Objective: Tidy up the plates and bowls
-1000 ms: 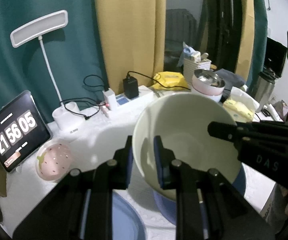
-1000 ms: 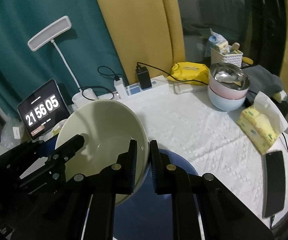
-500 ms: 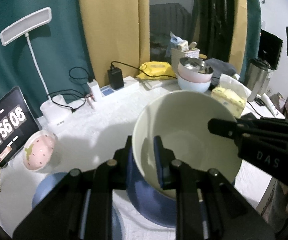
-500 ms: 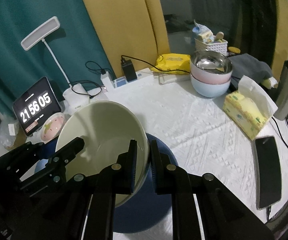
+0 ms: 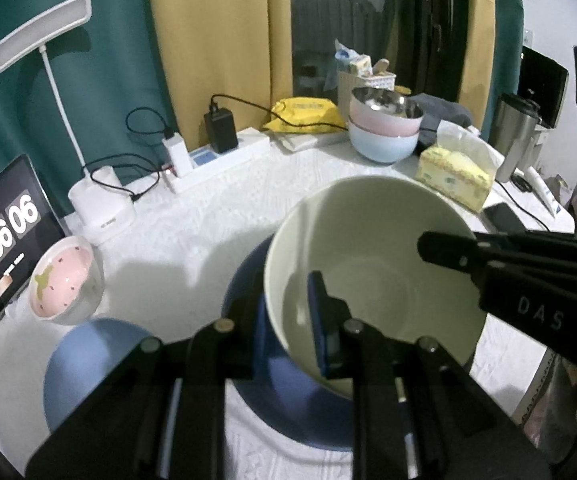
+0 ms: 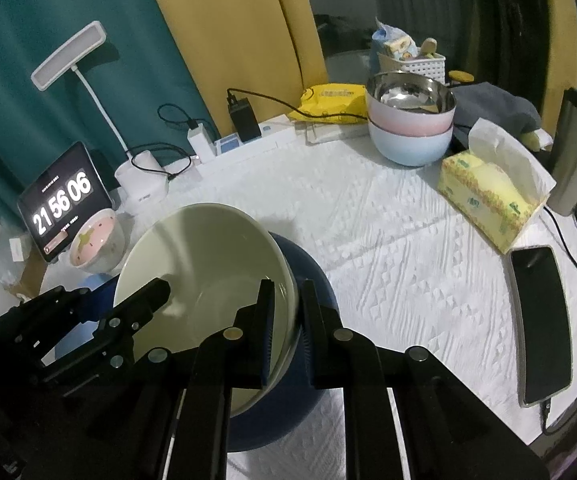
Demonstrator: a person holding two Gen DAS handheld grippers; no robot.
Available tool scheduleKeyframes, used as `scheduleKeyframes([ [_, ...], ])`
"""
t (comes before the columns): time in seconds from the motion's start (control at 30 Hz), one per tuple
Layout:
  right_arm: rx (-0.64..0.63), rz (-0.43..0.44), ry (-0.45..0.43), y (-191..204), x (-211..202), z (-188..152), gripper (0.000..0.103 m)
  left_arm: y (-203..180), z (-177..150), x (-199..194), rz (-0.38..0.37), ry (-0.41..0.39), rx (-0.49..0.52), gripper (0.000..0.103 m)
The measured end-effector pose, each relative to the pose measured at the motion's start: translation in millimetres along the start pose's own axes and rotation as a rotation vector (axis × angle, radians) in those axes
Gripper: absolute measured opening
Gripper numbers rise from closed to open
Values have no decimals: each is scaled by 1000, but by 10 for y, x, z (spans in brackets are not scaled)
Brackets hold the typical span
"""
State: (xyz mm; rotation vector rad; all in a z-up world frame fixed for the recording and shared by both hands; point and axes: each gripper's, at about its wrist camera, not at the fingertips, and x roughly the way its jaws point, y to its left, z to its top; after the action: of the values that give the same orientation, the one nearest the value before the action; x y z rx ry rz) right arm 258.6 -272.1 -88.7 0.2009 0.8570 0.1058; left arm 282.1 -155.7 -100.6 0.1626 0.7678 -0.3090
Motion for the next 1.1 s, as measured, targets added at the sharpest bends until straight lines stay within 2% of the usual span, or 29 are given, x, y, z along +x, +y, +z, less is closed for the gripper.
scheduleKeyframes([
  [0.53,4,-5,30,13,131,-79,14,15,-153,135,-1,42,-7,20],
  [0.83,5,-14,56,27,234,-131,14,-10,-234,232,29,78,9,20],
  [1.1,-22,-30,54,50,259,-133,14,-19,-255,242,40,76,20,20],
])
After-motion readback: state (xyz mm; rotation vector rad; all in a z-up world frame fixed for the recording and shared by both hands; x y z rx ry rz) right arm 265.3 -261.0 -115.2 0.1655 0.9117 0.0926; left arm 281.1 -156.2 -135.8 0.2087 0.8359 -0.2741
